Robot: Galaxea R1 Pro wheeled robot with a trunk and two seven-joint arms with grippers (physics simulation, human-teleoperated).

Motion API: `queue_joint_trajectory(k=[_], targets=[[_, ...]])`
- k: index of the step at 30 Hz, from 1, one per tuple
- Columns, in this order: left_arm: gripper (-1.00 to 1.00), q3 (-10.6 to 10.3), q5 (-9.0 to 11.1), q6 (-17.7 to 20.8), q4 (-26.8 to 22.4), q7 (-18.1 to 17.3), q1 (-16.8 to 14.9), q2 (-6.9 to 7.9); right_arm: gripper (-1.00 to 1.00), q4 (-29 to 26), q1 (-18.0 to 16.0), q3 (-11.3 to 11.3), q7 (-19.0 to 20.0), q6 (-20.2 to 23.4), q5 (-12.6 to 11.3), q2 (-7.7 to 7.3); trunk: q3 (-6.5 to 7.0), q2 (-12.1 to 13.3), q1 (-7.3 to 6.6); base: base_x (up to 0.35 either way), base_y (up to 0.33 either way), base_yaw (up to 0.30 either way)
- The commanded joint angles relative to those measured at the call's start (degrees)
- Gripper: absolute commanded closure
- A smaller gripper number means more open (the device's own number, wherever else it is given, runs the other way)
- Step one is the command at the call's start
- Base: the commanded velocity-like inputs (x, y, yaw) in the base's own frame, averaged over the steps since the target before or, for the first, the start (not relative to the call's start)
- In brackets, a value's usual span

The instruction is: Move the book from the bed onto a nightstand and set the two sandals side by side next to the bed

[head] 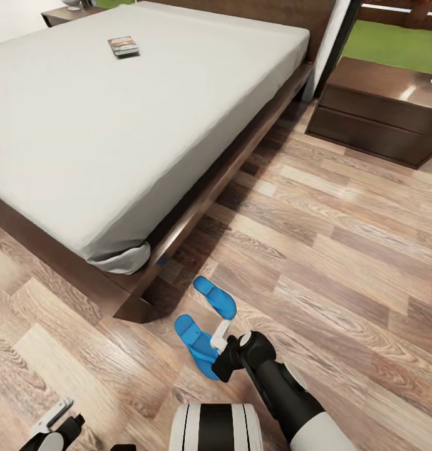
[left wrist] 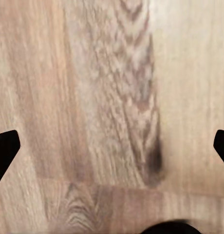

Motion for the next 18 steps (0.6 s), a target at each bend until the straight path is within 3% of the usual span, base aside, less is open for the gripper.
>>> queue_joint_trajectory(k=[1,9,18], targets=[[-1.0,0.0,0.3,0.2,-0.1,0.3,0.0,-0.01,1.0,0.4,-0.1,0.0,0.6,0.0,1.0,0.01,-0.04,0.0,-0.01,0.0,0.0,0.281],[-1.0,-0.1,0.2,0.1,-0.1,0.2,0.0,-0.08,1.0,2.3,-1.0,-0.2,0.6,-0.8,3.3,-0.01,-0.04,0.0,-0.01,0.031,0.0,0.176],[-1.0,0.0,0.2,-0.3,0.0,0.2,0.1,-0.08,1.0,5.0,-2.9,-0.6,0.7,-1.0,3.4,0.05,-0.04,0.0,-0.01,0.251,0.0,0.028]])
